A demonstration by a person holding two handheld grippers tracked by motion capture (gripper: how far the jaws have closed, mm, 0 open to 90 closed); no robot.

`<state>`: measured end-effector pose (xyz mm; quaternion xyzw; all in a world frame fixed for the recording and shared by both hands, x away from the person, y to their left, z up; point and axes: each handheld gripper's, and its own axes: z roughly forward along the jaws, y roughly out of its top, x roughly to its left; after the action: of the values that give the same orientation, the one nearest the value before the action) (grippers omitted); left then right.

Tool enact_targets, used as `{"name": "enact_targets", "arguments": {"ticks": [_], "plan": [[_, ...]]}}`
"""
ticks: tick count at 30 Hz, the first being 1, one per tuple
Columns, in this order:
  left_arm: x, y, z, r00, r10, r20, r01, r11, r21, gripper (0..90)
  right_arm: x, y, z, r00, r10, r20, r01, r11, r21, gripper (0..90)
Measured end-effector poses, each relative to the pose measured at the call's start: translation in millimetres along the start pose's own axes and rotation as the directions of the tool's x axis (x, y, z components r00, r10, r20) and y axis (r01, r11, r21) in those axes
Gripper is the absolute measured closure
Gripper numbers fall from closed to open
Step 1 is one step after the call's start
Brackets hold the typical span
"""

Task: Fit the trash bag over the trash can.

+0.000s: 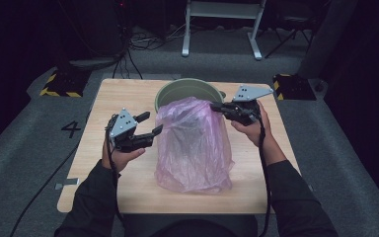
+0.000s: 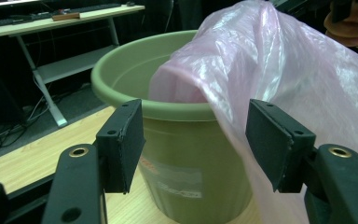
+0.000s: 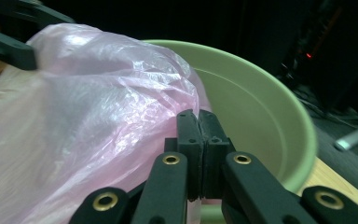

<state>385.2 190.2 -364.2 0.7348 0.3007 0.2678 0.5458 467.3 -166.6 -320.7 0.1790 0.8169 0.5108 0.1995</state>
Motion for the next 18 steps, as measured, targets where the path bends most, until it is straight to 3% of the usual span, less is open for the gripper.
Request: {"name": "enact_targets", "arguments": {"ticks": [4,7,10,13,14,18], "plan": [[12.5,-5.9,0.4,0.9989,0.000,-0.048,0.001,0.9998,0.020,33.5,-9.6,0.9,6.8,0.9987,0.037,0.035,-0.038,0.999,0.026,89.7],[24.0,-12.7,3.8,0.9986,-0.011,-0.053,0.012,0.9994,0.031,30.0,-15.0,0.4,11.2,0.9969,0.053,0.058,-0.056,0.997,0.049,89.7],[33.1,-20.8,10.5,0.9990,0.008,-0.043,-0.005,0.9980,0.063,24.5,-19.5,-0.8,14.6,0.9951,0.068,0.072,-0.072,0.995,0.063,89.7],[39.8,-27.2,17.6,0.9999,-0.006,-0.013,0.007,0.9963,0.086,20.7,-21.1,-1.4,16.3,0.9941,0.070,0.083,-0.076,0.994,0.073,89.7],[45.8,-33.9,25.9,0.9998,-0.012,-0.016,0.013,0.9932,0.115,19.9,-22.5,-2.0,18.0,0.9937,0.076,0.082,-0.082,0.993,0.082,89.7],[54.3,-46.4,43.4,0.9995,-0.027,0.016,0.025,0.9867,0.161,19.2,-24.5,-2.2,21.0,0.9926,0.084,0.088,-0.093,0.991,0.098,89.7]]}}
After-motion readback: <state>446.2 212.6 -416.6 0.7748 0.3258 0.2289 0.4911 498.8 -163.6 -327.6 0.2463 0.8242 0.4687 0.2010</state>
